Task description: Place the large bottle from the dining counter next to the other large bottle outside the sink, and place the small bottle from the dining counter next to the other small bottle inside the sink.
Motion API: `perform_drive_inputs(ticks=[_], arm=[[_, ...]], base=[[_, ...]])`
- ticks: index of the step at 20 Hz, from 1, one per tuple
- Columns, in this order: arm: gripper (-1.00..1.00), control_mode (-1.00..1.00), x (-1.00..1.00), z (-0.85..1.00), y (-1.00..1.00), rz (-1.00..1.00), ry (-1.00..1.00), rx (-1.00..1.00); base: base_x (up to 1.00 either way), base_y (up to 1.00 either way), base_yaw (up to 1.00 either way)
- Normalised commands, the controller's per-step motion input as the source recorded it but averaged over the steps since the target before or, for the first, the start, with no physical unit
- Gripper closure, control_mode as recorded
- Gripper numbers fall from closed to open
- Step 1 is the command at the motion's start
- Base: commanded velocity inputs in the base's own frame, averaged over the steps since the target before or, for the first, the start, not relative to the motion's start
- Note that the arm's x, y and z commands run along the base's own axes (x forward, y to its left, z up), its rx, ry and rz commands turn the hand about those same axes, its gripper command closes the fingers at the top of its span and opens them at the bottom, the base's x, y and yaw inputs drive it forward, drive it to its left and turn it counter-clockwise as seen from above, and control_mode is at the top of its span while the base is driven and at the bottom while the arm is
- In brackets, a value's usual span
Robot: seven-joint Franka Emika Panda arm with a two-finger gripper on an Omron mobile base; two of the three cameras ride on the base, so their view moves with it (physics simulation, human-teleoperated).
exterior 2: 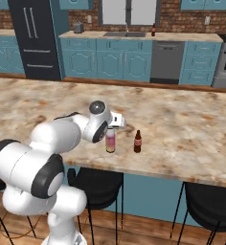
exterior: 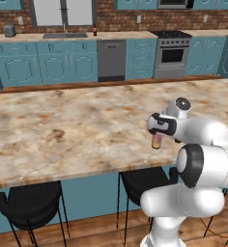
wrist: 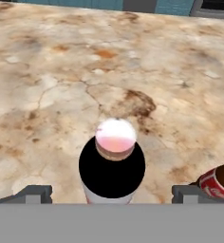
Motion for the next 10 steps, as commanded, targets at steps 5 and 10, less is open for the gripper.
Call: perform_drive_inputs(ticks=[5, 10], arm=[[-1.0, -1.0, 0.24, -0.15, 0.0, 0.0, 0.0, 0.0], [1.0, -1.0, 0.24, -0.1, 0.0, 0.0, 0.0, 0.0]], base=[[0.0, 0.0, 0.0], [0.0, 0.0, 0.0]])
